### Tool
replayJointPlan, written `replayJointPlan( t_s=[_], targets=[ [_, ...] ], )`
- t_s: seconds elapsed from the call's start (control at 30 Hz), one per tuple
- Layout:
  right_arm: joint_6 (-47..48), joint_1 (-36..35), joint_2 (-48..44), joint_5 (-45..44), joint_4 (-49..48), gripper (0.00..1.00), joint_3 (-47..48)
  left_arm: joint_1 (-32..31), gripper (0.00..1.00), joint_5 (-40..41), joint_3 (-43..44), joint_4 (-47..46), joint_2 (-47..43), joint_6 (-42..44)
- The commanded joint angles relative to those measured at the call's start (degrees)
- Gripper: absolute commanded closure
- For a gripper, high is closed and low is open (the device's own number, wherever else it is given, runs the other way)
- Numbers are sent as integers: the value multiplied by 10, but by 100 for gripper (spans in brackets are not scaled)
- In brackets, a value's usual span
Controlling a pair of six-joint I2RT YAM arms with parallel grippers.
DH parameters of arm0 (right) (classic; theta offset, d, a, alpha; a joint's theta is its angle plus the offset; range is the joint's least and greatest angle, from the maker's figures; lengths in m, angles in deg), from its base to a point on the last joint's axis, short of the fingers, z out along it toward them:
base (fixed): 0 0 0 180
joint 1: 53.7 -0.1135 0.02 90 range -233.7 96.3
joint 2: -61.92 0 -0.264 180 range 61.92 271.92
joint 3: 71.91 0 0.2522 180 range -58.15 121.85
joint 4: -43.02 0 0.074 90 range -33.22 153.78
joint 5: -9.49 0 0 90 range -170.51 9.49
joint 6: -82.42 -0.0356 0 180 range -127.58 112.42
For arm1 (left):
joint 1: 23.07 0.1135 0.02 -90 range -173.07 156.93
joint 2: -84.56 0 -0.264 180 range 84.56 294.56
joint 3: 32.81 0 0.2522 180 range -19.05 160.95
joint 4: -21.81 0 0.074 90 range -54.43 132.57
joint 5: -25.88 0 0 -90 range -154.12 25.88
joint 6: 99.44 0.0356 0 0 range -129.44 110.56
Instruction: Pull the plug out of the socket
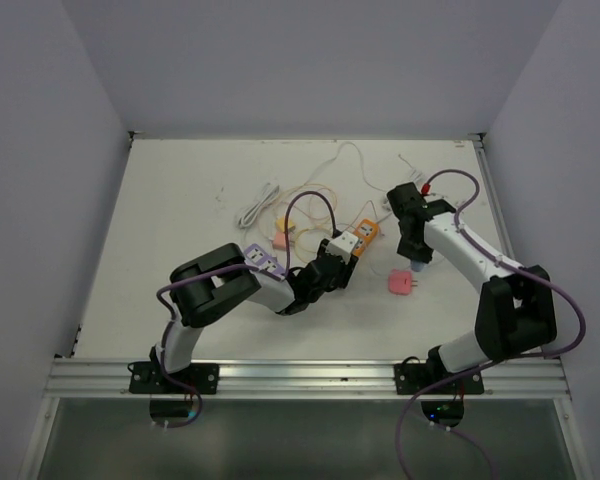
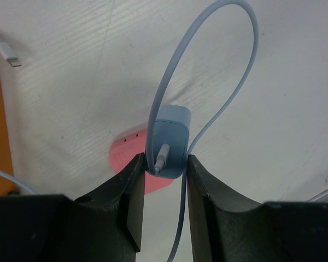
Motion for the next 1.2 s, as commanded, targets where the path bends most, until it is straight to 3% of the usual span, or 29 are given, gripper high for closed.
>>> replayJointPlan(
  t_s=[0.0, 0.1, 0.2, 0.23, 0.5, 0.7, 0.87, 0.93, 1.17],
  targets=[
    [10, 12, 25, -29, -5, 100, -5, 7, 100, 23, -22, 86, 0, -31],
    [13, 13, 44, -14, -19, 93, -7, 7, 100, 19, -21, 89, 0, -34],
    [15, 13, 52, -7, -26, 70, -5, 7, 95, 18, -20, 92, -3, -40],
    [15, 13, 54, -6, -26, 56, -2, 7, 94, 18, -20, 94, -5, -40],
    [25, 13, 27, 26, -24, 18, 20, 7, 81, 25, -22, 108, -30, -47],
    [41, 13, -38, 48, -23, 2, 33, 7, 64, 38, -21, 127, -60, -47],
    [71, 12, -115, 59, -14, 1, 66, 7, 36, 45, -15, 167, -104, -61],
    [82, 13, -140, 51, -11, 1, 81, 7, 32, 43, -10, 186, -127, -64],
    [143, 13, -237, 8, 9, 1, 143, 7, 0, 41, 8, 282, -234, -81]
  ],
)
